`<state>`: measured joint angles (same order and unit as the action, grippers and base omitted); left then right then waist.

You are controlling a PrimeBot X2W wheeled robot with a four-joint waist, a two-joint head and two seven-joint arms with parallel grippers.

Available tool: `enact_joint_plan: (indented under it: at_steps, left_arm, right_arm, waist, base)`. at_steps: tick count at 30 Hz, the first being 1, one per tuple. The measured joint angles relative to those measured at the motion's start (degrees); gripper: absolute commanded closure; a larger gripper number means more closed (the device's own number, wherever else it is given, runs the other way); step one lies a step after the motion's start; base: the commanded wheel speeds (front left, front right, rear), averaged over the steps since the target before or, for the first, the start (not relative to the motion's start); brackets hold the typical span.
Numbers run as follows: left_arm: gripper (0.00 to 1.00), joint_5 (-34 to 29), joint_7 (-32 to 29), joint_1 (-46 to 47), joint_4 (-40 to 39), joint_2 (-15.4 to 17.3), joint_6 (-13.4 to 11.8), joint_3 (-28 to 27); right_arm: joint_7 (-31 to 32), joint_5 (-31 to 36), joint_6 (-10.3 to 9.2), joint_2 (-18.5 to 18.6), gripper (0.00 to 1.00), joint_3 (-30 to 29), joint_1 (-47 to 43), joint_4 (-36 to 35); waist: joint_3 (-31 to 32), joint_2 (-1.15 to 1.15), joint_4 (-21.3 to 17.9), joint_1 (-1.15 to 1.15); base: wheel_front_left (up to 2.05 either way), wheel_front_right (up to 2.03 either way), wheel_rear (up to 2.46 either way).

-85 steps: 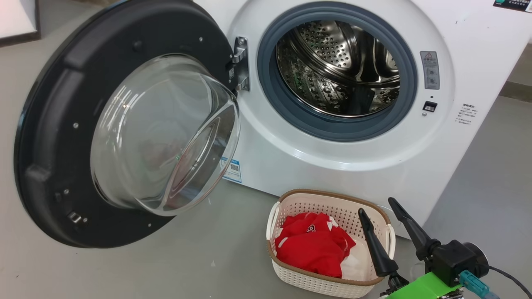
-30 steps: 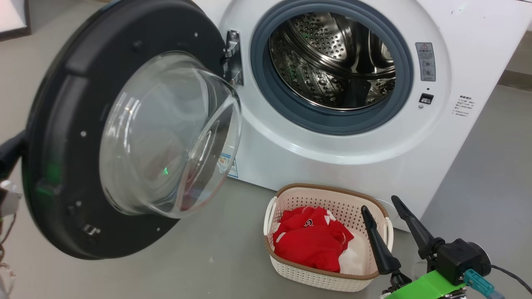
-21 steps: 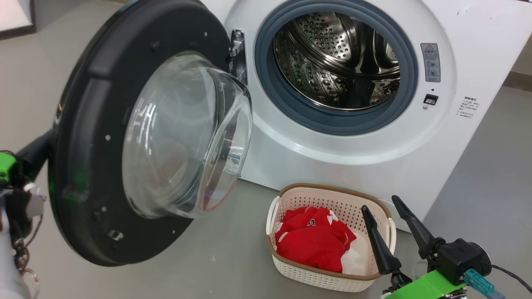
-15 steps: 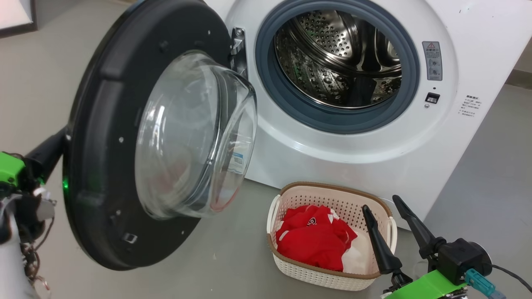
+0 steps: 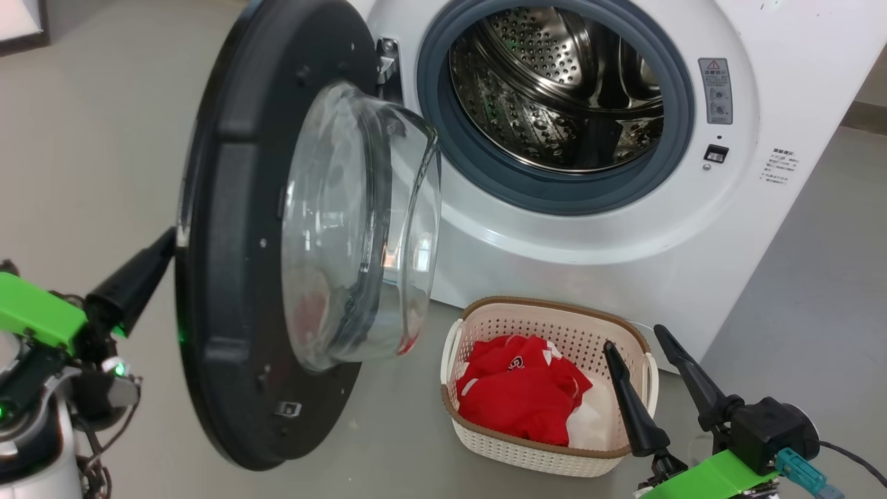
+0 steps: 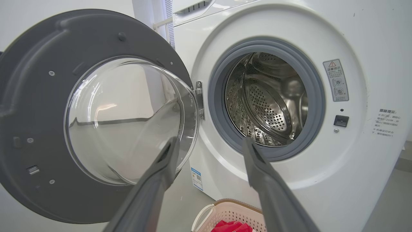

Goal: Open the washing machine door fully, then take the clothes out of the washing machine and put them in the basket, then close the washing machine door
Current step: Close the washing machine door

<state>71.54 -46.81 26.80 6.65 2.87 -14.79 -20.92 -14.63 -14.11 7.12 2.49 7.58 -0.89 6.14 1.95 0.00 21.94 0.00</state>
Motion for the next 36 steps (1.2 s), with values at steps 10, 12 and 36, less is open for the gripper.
enact_joint_plan:
  at_steps: [10, 12, 36]
  left_arm:
    - [1.00, 4.3, 0.8, -4.7, -5.5, -0.5, -1.3, 5.3]
    - [1.00, 5.9, 1.5, -5.7, -5.8, -0.5, -1.4, 6.7]
    - [1.00, 21.2, 15.5, -9.3, -8.5, -0.5, 0.6, 21.6]
  right_arm:
    - [0.0, 0.0, 0.00, 0.0, 0.00, 0.4, 0.0, 0.0]
    - [0.0, 0.0, 0.00, 0.0, 0.00, 0.5, 0.0, 0.0]
    - [0.0, 0.1, 0.00, 0.0, 0.00, 0.7, 0.3, 0.0]
  waist:
    - [-0.2, 0.00, -0.6, 0.00]
    - [-0.2, 0.00, -0.9, 0.00]
    - [-2.2, 0.00, -5.6, 0.00]
  base:
    - [0.00, 0.00, 0.00]
    - [0.00, 0.00, 0.00]
    - [0.00, 0.00, 0.00]
